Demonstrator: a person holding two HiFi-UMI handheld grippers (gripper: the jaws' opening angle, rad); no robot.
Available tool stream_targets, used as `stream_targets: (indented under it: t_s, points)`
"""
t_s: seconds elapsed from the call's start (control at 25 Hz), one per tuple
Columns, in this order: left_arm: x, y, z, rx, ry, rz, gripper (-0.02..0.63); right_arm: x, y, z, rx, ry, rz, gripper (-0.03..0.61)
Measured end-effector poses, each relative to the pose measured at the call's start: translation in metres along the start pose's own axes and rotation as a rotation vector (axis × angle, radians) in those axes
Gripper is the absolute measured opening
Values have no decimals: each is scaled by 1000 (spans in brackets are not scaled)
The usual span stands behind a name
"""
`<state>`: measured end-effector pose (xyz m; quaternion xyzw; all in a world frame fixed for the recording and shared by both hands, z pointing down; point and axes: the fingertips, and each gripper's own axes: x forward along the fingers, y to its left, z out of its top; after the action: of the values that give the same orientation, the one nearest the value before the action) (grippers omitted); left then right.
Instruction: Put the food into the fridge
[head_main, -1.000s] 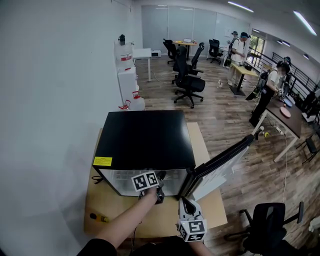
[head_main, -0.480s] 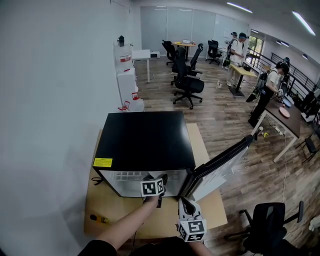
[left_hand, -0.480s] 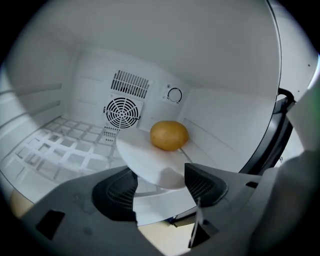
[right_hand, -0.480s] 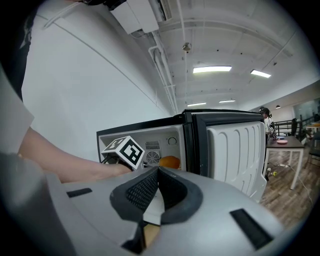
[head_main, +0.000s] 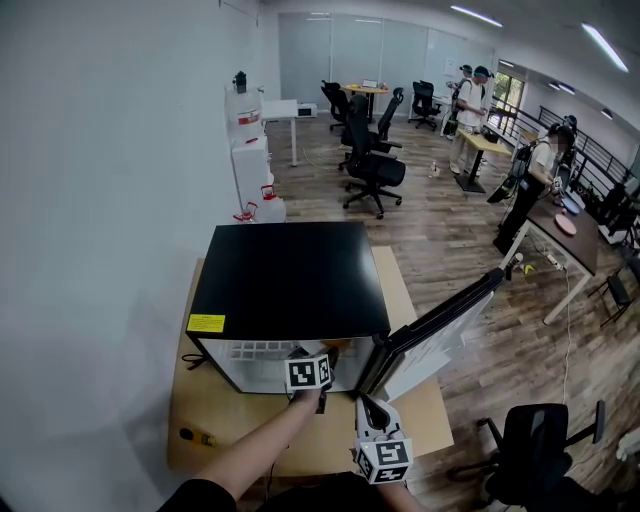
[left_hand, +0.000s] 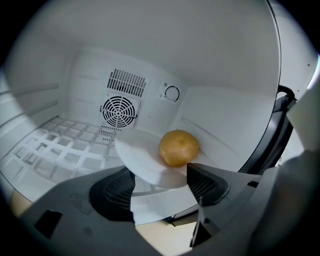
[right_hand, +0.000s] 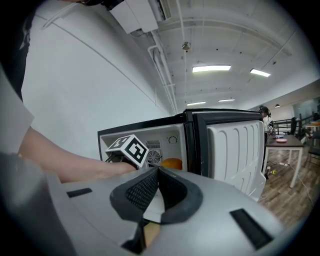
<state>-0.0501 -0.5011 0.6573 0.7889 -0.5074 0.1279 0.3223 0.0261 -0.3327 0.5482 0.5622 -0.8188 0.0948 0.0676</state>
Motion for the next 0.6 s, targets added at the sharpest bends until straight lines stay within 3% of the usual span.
stream_targets:
  t_s: [0.32, 0.6]
  points:
    - [2, -1, -3, 83, 19, 73, 336, -9, 0, 0, -2, 2, -5, 60]
    - [-1, 0, 1, -25, -3, 40, 360, -13, 1, -6, 6, 11, 3, 60]
